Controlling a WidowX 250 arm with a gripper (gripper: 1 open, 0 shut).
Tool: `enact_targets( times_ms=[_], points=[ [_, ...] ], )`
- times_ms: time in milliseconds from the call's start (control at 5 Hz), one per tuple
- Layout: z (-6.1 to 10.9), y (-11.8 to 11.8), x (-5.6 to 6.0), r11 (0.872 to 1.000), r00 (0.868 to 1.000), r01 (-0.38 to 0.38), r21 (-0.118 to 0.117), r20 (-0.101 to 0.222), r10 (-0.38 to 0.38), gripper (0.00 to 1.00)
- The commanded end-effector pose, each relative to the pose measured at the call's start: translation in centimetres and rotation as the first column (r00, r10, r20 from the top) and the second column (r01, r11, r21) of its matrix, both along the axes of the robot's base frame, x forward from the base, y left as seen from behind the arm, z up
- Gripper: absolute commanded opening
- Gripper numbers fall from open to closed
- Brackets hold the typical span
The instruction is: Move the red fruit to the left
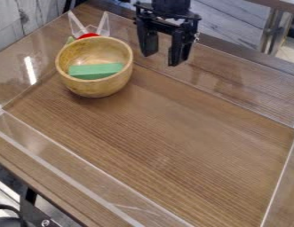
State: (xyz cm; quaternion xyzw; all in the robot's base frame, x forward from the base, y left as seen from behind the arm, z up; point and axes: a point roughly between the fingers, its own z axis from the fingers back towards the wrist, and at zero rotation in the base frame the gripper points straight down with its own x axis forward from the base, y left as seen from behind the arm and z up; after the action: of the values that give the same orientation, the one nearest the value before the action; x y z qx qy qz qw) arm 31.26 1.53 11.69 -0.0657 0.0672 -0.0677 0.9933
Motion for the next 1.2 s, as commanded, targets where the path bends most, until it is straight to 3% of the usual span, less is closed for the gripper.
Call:
enact_targets(
  times_ms=[0, 600, 1000],
  points=[
    [2.1, 0.2, 0.5, 1.0, 0.994, -0.019, -0.004, 0.105, 0.019, 1.0],
    [4.0, 1.4, -0.2, 0.993, 0.974, 0.119, -0.007, 0.197, -0.115, 1.0],
    [1.5, 0.7, 0.9, 0.997, 0.972, 0.078, 0.004, 0.221, -0.077, 1.0]
  ],
)
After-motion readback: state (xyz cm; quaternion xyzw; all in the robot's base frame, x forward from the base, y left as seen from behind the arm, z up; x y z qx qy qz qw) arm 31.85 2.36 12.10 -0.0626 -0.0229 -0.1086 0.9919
